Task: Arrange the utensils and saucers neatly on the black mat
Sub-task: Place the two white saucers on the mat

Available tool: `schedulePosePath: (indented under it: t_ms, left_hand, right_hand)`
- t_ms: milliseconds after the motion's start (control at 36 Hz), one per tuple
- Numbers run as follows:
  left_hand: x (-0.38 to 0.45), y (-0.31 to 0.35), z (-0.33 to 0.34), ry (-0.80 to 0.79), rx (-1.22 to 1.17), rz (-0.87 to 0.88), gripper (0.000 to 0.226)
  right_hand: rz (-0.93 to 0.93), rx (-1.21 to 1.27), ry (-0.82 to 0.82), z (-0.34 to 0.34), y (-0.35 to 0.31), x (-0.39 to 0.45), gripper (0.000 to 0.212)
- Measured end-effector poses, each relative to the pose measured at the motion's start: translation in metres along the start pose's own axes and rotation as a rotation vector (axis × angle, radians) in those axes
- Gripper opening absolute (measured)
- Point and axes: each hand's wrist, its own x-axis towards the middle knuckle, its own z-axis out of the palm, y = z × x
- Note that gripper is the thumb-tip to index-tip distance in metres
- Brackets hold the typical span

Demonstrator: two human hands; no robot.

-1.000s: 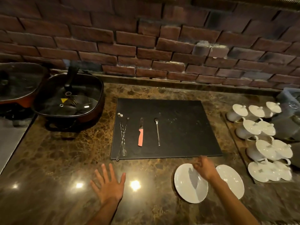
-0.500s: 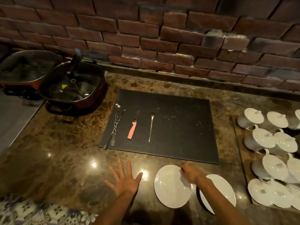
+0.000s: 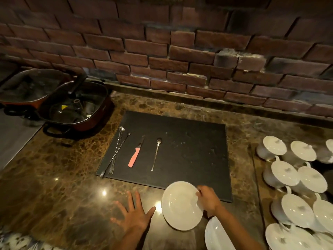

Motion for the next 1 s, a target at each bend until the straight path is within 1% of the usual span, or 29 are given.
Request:
schedulePosePath:
  t_ms: [56,167,250,361,444,639,750,833,944,1000]
  left_hand:
    - [0.003,0.009,0.003,0.004,-0.013,-0.004,0.099]
    - [0.010,0.024,0.007,-0.007,-0.020,-0.042,0.101]
    - [0.015,0.033,0.010,0.013,-0.024,-0.064,0.104]
    - [0.016,0.040,0.011,0.002,-0.037,-0.091,0.106]
    - [0.017,0.041,0.011,0.011,-0.038,-0.096,0.106]
    - [0.018,0.042,0.009,-0.006,-0.041,-0.099,0.106]
    - [0.019,0.042,0.010,-0.014,-0.033,-0.105,0.106]
    - [0.020,0.041,0.011,-0.010,-0.034,-0.103,0.106]
    - [0.024,0.039,0.015,-0.013,-0.033,-0.100,0.106]
    - [0.026,0.038,0.016,-0.016,-0.033,-0.104,0.107]
  right_hand:
    - [0.012,0.046,0.054,-0.018,0.005,0.014,0.013]
    - [0.085,0.123,0.151,-0.050,0.009,0.048,0.022]
    - [0.193,0.215,0.213,-0.067,0.011,0.077,0.021]
    - [0.300,0.417,0.229,-0.083,0.008,0.106,0.025]
    - [0.355,0.551,0.275,-0.091,-0.003,0.118,0.026]
    - [0.408,0.558,0.366,-0.104,-0.018,0.140,0.034]
    - [0.432,0.570,0.374,-0.104,-0.019,0.143,0.034]
    - [0.412,0.708,0.349,-0.102,-0.014,0.141,0.030]
    - [0.350,0.896,0.286,-0.101,-0.004,0.131,0.021]
    - [0.299,0.881,0.222,-0.101,0.002,0.120,0.016]
